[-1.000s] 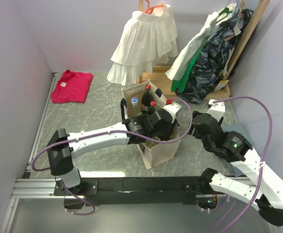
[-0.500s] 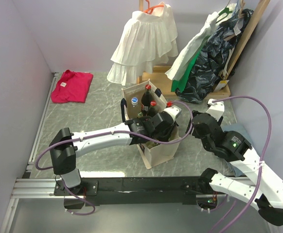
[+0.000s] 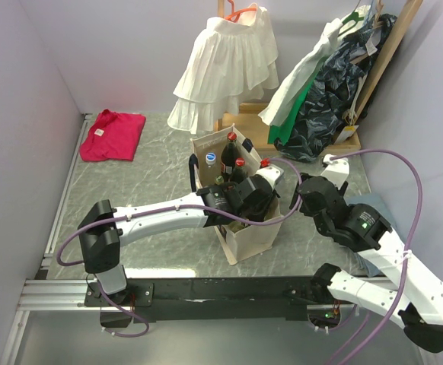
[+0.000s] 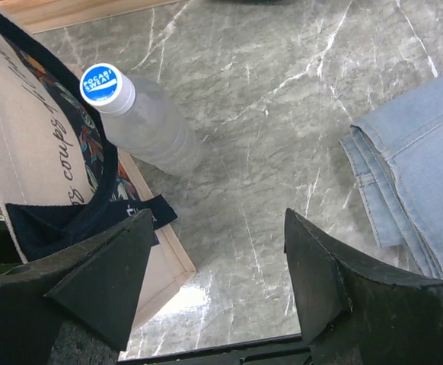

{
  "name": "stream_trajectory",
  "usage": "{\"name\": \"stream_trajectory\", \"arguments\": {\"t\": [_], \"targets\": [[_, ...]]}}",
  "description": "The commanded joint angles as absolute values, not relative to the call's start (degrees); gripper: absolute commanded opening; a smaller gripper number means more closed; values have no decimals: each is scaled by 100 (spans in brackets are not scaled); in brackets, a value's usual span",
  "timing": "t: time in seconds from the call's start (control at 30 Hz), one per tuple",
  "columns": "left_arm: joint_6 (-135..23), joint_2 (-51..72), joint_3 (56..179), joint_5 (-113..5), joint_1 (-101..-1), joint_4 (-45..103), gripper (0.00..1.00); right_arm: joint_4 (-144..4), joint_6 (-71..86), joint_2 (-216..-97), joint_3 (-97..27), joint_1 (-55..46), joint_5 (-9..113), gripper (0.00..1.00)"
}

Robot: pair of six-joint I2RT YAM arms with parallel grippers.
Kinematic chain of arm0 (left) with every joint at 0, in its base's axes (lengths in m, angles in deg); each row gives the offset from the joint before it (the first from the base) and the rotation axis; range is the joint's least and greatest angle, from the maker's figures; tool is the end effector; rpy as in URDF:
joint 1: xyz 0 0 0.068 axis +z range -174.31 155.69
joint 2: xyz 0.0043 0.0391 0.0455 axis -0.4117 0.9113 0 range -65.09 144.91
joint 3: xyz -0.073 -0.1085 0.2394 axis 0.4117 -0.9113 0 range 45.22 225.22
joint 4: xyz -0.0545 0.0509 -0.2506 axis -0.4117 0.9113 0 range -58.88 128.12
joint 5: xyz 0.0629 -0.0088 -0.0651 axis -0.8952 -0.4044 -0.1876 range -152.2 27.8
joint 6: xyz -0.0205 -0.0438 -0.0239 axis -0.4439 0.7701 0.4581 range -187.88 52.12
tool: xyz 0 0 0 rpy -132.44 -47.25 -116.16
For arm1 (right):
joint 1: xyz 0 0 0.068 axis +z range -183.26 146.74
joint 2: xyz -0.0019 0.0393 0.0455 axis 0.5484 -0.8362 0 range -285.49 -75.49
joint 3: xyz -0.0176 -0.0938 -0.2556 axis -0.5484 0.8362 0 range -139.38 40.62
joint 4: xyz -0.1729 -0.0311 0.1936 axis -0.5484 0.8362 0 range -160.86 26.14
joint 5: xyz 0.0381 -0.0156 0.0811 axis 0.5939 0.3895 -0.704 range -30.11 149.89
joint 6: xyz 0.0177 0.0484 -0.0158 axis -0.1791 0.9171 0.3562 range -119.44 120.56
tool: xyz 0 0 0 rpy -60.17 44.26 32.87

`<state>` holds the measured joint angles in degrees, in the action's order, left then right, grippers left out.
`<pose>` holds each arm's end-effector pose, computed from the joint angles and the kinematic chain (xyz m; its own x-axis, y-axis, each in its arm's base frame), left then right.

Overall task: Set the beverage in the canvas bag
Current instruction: Place the drink in the canvas bag.

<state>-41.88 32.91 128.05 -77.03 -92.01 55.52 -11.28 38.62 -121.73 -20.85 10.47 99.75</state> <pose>0.1573 -0.3597 0.2997 -0.5765 0.2889 -0.7643 0.6306 0.7521 -0.1914 0.1101 0.0737 0.3556 -0.5206 0.1568 -0.8393 0.1543 0.9841 0.0881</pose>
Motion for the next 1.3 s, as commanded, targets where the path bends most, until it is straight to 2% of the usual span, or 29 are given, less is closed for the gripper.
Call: {"name": "stream_trajectory", "arguments": {"t": [0.0,0.1,0.4,1.17,1.27], "targets": [[-4046,3212,12898,-7776,-9251,5125,31,-1311,3870,-12198,-2108,1016,10120,76],[-4055,3186,12898,-7820,-9243,5125,39,-1329,3862,-12225,-2099,1007,10120,77],[-4072,3159,12942,-7960,-9242,5177,51,-1355,3835,-12268,-2134,1007,10120,77],[-4195,3045,12916,-8084,-9251,5186,74,-1443,3747,-12400,-2240,972,10085,78],[-4239,2940,12802,-8048,-9251,5055,80,-1452,3747,-12418,-2249,963,10085,79]]}}
